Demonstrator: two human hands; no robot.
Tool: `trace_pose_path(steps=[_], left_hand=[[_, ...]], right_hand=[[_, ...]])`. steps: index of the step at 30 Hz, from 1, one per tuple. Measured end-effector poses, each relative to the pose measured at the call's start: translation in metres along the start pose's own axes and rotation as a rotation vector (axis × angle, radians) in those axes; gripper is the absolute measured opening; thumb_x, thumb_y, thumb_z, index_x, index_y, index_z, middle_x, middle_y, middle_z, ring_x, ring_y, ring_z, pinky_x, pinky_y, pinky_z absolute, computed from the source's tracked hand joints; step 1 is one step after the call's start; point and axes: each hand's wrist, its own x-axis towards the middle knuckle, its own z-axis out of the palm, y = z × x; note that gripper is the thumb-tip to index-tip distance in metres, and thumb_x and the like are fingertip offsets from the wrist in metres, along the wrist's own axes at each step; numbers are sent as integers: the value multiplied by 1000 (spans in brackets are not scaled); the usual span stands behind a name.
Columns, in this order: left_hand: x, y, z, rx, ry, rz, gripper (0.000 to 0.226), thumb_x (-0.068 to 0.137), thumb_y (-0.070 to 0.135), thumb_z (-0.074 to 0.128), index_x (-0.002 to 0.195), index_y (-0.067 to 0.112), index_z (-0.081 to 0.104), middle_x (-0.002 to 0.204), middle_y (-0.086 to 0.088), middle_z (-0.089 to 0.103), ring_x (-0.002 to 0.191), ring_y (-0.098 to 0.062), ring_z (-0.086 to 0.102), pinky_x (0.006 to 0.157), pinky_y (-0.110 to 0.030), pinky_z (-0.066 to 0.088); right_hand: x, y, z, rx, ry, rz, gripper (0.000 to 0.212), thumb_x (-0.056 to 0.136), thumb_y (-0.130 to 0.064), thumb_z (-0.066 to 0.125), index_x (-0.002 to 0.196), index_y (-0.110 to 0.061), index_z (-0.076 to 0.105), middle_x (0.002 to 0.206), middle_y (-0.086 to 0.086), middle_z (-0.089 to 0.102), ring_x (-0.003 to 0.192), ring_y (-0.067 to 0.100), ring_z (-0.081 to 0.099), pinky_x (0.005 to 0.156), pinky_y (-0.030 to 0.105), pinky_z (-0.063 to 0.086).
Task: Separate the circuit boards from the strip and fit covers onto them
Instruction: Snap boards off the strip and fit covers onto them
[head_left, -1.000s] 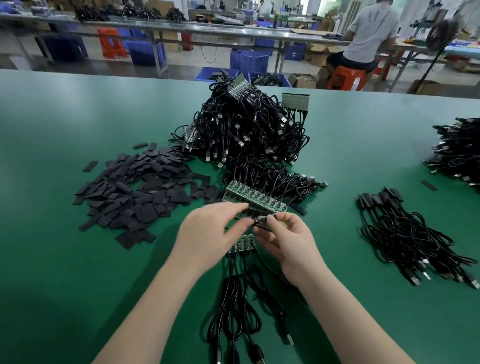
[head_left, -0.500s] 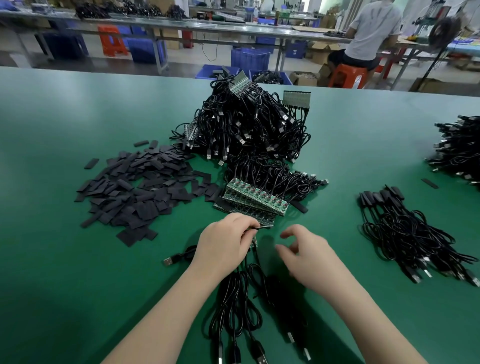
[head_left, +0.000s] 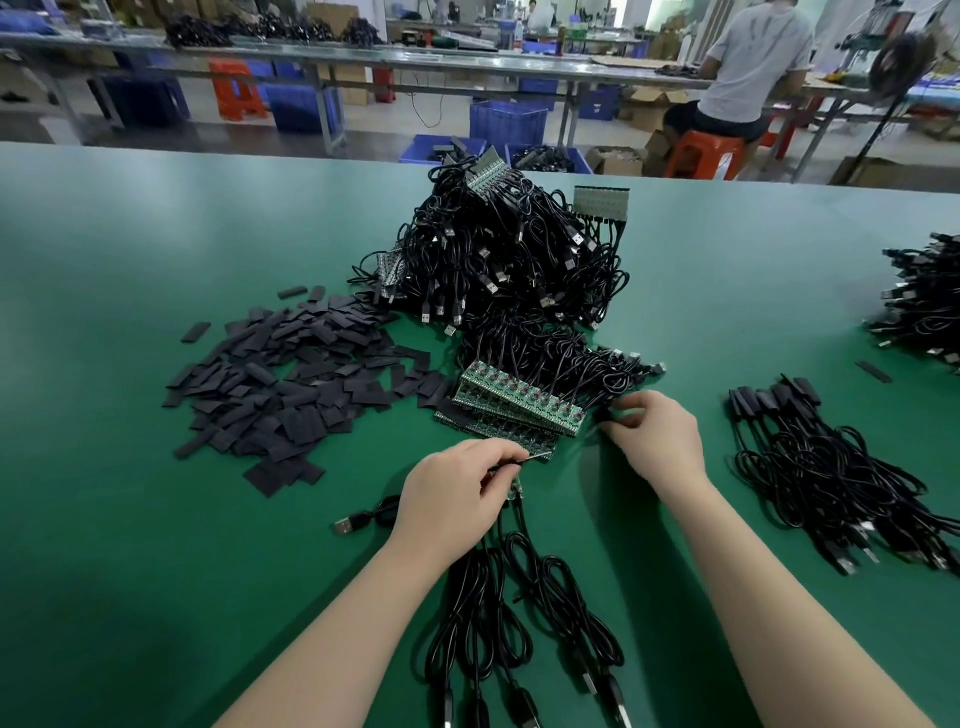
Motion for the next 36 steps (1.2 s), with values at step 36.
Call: trace_pose_path(steps=[36], left_hand=[[-2,6,4,-167,27,22,29,82,39,70,111,41,70,105,23,62,70,-3,53,66,-17,46]], right_hand=[[-86,-12,28,846,-171,-160,20,83,-16,78,92,-33,74,61,-3,62,61,13,61,61,22,51]])
